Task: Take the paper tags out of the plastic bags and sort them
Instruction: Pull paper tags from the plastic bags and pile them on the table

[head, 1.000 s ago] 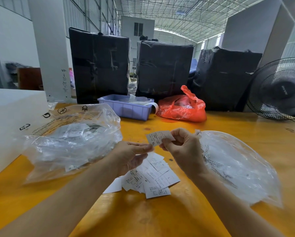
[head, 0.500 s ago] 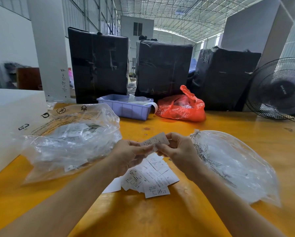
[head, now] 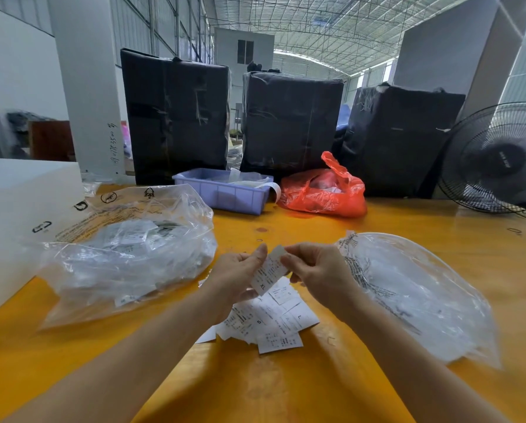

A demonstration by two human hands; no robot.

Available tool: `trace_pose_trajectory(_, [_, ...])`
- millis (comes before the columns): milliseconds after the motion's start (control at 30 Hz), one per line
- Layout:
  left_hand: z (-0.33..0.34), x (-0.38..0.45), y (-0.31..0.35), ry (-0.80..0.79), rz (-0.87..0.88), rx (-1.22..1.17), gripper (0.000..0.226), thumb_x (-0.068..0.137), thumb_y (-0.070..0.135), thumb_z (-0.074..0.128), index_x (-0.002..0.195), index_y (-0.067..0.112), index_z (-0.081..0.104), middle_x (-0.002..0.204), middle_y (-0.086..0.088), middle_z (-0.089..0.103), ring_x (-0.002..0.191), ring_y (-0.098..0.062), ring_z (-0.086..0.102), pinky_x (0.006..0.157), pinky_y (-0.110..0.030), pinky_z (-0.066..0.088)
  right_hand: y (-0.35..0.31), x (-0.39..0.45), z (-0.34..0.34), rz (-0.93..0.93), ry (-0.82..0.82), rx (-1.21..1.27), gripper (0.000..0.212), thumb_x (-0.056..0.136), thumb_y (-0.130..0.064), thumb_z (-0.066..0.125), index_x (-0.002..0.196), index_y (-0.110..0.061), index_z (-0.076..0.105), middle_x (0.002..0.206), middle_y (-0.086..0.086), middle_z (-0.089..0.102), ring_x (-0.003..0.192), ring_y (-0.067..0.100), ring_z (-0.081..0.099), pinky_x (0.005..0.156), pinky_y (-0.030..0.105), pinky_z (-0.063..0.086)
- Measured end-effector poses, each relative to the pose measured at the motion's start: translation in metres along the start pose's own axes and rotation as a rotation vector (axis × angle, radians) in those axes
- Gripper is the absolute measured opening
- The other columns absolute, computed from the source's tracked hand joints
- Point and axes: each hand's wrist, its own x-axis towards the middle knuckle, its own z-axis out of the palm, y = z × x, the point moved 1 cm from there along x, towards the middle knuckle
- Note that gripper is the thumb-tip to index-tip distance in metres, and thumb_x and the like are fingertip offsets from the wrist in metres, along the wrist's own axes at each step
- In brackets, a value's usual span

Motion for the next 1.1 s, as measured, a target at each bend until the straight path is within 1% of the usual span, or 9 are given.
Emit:
trace_pose_trajectory(133, [0.000, 0.002, -0.002, 0.066, -0.016, -0.051, 0.035, 0.084, 0.045, 0.060, 0.072, 0.013, 0.067, 0.064, -0.001, 0.067, 0.073, -0.017, 0.062, 0.055, -0.025, 0.046, -0.003, -0.004, 0.008, 0.016, -0.125, -0.048, 0.022, 0.097, -0.018, 0.049, 0.097, -0.010, 0.069, 0.078, 0.001, 0.064, 0.066, 0.009, 0.055, 0.064, 0.021, 0.046])
trace_pose_trajectory(200, [-0.002, 0.002, -0.002, 0.037, -0.041, -0.078, 0.036, 0.081, 0.047, 0.061, 0.073, 0.013, 0.068, 0.062, 0.000, 0.068, 0.075, -0.019, 0.062, 0.056, -0.026, 0.047, -0.005, -0.004, 0.010, -0.007, -0.115, 0.001, 0.022, 0.096, -0.014, 0.051, 0.114, -0.017, 0.062, 0.083, 0.004, 0.064, 0.071, 0.011, 0.057, 0.064, 0.017, 0.046])
trace_pose_trajectory(267, [-0.003, 0.002, -0.001, -0.007, -0.073, -0.055, 0.038, 0.076, 0.050, 0.062, 0.073, 0.013, 0.068, 0.063, 0.001, 0.069, 0.077, -0.019, 0.062, 0.056, -0.026, 0.048, -0.005, -0.003, 0.008, 0.010, -0.034, 0.133, 0.038, 0.092, -0.006, 0.056, 0.129, -0.014, 0.052, 0.083, 0.003, 0.064, 0.071, 0.009, 0.059, 0.065, 0.016, 0.050])
trace_pose_trajectory(467, [-0.001, 0.001, -0.002, -0.077, -0.023, -0.016, 0.034, 0.072, 0.039, 0.068, 0.079, 0.006, 0.074, 0.062, -0.002, 0.067, 0.045, -0.008, 0.051, 0.043, -0.016, 0.044, -0.001, -0.003, 0.003, 0.099, 0.010, 0.200, 0.031, 0.094, -0.008, 0.053, 0.123, 0.000, 0.058, 0.086, 0.013, 0.067, 0.074, 0.020, 0.061, 0.069, 0.026, 0.055])
trace_pose_trajectory(567, [-0.001, 0.002, -0.003, -0.029, 0.014, -0.108, 0.022, 0.076, 0.033, 0.067, 0.071, 0.012, 0.073, 0.060, 0.000, 0.066, 0.051, -0.010, 0.058, 0.048, -0.021, 0.048, -0.005, -0.005, 0.004, 0.114, -0.104, 0.208, 0.027, 0.093, -0.017, 0.055, 0.117, -0.008, 0.063, 0.088, 0.010, 0.067, 0.068, 0.013, 0.064, 0.070, 0.026, 0.054])
trace_pose_trajectory(667, [0.001, 0.004, -0.007, 0.027, 0.037, -0.146, 0.024, 0.074, 0.041, 0.066, 0.071, 0.017, 0.072, 0.064, 0.001, 0.068, 0.060, -0.012, 0.060, 0.056, -0.023, 0.046, -0.009, -0.007, 0.006, 0.097, -0.226, 0.301, 0.024, 0.086, -0.011, 0.064, 0.110, -0.013, 0.066, 0.097, 0.012, 0.066, 0.080, 0.024, 0.069, 0.081, 0.038, 0.057])
trace_pose_trajectory(800, [0.001, 0.002, -0.006, -0.002, 0.046, -0.092, 0.020, 0.064, 0.038, 0.071, 0.070, 0.019, 0.073, 0.066, 0.003, 0.072, 0.065, -0.010, 0.065, 0.060, -0.023, 0.047, -0.006, -0.003, 0.005, 0.097, -0.040, 0.290, 0.044, 0.081, 0.001, 0.068, 0.124, -0.004, 0.057, 0.109, 0.018, 0.062, 0.090, 0.030, 0.068, 0.078, 0.037, 0.058])
trace_pose_trajectory(900, [-0.004, 0.001, -0.001, -0.100, 0.044, -0.005, 0.009, 0.066, 0.018, 0.078, 0.074, 0.017, 0.074, 0.071, -0.002, 0.073, 0.059, -0.008, 0.066, 0.052, -0.017, 0.050, -0.002, 0.000, -0.002, 0.063, 0.103, 0.193, 0.035, 0.083, 0.002, 0.066, 0.118, -0.002, 0.062, 0.099, 0.013, 0.066, 0.084, 0.029, 0.068, 0.067, 0.033, 0.060])
trace_pose_trajectory(1100, [-0.004, 0.000, -0.001, -0.140, 0.008, 0.048, 0.025, 0.066, 0.005, 0.079, 0.087, 0.010, 0.068, 0.072, -0.006, 0.074, 0.060, -0.010, 0.069, 0.052, -0.017, 0.052, 0.003, 0.001, -0.003, 0.059, 0.148, 0.130, 0.021, 0.089, -0.007, 0.061, 0.108, -0.002, 0.068, 0.090, 0.008, 0.069, 0.084, 0.022, 0.069, 0.065, 0.027, 0.059])
